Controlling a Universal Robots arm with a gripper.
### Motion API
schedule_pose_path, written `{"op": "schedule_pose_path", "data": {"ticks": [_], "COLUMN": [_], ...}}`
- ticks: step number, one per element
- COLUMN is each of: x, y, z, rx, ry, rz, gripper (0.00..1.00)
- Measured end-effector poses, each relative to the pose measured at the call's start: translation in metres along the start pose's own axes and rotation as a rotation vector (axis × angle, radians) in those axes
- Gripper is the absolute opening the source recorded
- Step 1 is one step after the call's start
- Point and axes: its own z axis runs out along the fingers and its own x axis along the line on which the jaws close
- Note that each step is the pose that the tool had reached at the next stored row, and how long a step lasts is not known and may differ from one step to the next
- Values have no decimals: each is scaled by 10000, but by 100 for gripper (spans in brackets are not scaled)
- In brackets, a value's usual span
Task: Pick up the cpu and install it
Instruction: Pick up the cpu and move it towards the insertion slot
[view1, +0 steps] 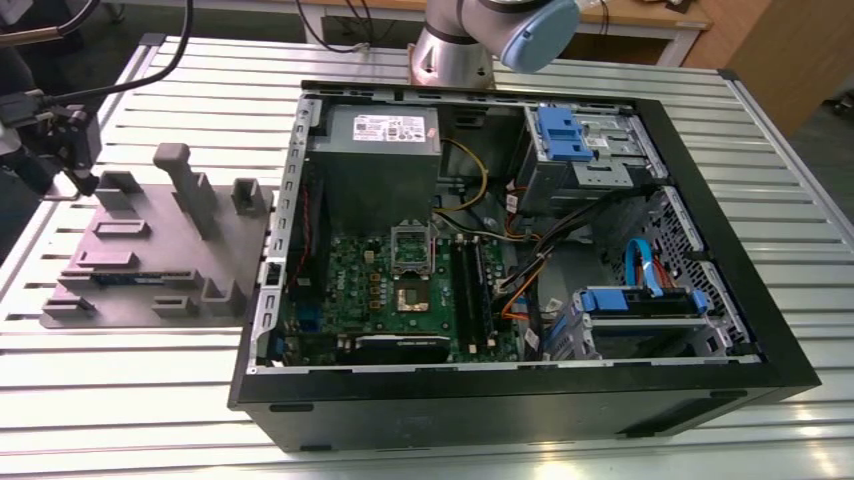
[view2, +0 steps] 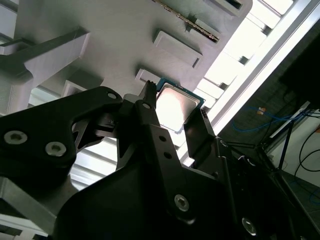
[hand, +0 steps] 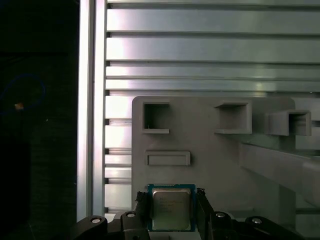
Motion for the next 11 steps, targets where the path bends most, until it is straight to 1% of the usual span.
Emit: {"op": "schedule_pose_path", "data": {"ticks": [11], "x": [0], "y": [2], "z": [-21], "rx": [5], "ry": [0], "rz": [0], "gripper": [47]}}
